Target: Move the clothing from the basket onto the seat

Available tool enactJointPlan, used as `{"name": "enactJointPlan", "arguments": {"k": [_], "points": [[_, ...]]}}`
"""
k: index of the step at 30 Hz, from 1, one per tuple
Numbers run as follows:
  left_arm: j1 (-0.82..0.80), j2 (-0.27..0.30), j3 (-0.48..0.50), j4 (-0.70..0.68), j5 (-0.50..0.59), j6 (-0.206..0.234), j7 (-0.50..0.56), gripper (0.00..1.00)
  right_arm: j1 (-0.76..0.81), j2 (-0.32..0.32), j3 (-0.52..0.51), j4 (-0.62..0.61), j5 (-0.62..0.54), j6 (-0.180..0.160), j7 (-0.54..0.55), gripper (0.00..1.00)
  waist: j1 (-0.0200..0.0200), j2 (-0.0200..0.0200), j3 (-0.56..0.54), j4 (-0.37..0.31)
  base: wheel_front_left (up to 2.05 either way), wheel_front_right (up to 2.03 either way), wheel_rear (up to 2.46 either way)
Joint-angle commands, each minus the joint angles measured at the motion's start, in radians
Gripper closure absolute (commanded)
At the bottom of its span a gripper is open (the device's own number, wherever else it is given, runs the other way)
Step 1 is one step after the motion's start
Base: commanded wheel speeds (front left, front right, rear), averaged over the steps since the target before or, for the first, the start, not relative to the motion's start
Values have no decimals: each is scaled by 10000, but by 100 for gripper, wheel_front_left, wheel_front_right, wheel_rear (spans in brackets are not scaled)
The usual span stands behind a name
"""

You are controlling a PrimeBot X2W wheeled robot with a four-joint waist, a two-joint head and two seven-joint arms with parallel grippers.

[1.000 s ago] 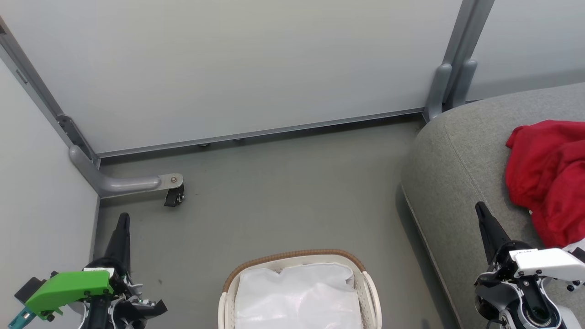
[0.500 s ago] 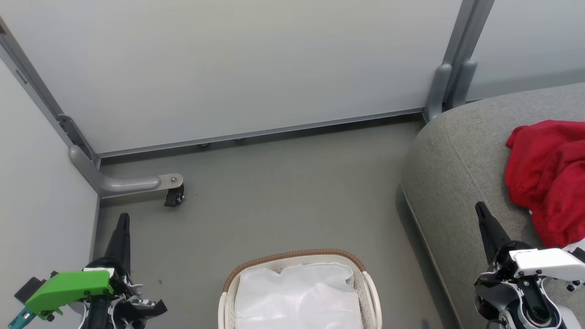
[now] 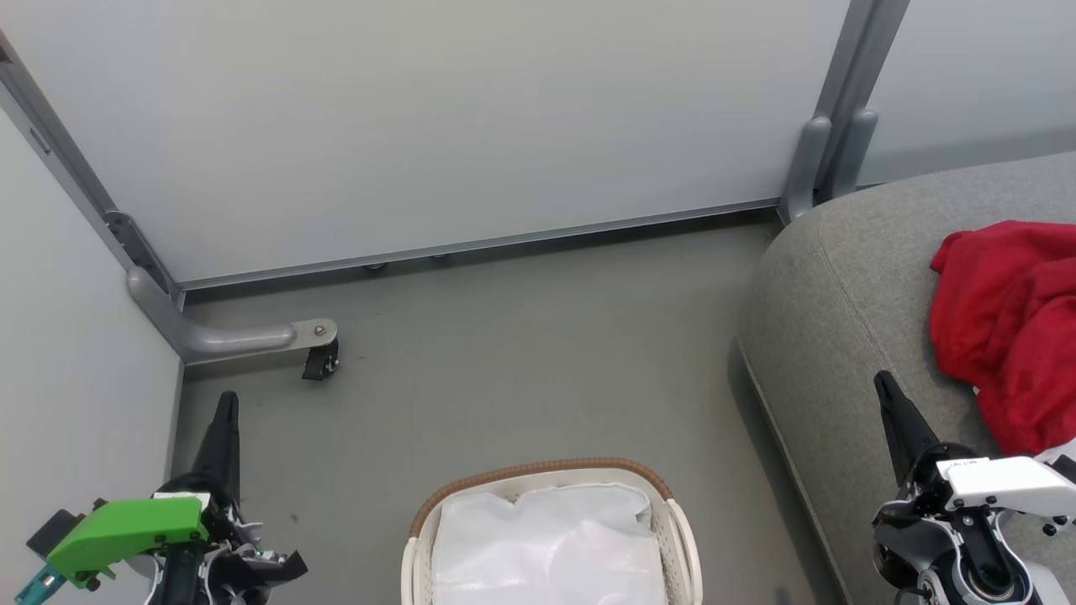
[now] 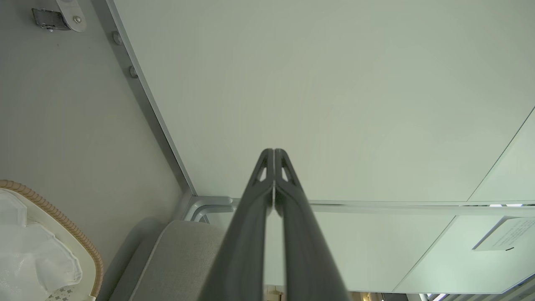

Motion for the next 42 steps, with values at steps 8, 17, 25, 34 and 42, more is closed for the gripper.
{"name": "enactJointPlan", "arguments": {"k": [8,17,25,34,42], "points": [[-94,69,23,-16,-33,-57,37,100,108,-44,-9,-31,33,-3,15,100,0,0,0,0,0,0,0],[-94,70,22,-17,-34,-57,37,100,107,-44,-10,-31,34,-3,14,100,0,0,0,0,0,0,0],[-94,70,22,-17,-34,-57,36,100,107,-44,-9,-31,34,-3,13,100,0,0,0,0,0,0,0],[-94,70,21,-17,-34,-57,36,100,108,-44,-8,-31,35,-3,13,100,0,0,0,0,0,0,0],[-94,70,21,-18,-34,-57,36,100,108,-44,-8,-31,35,-3,12,100,0,0,0,0,0,0,0]]}}
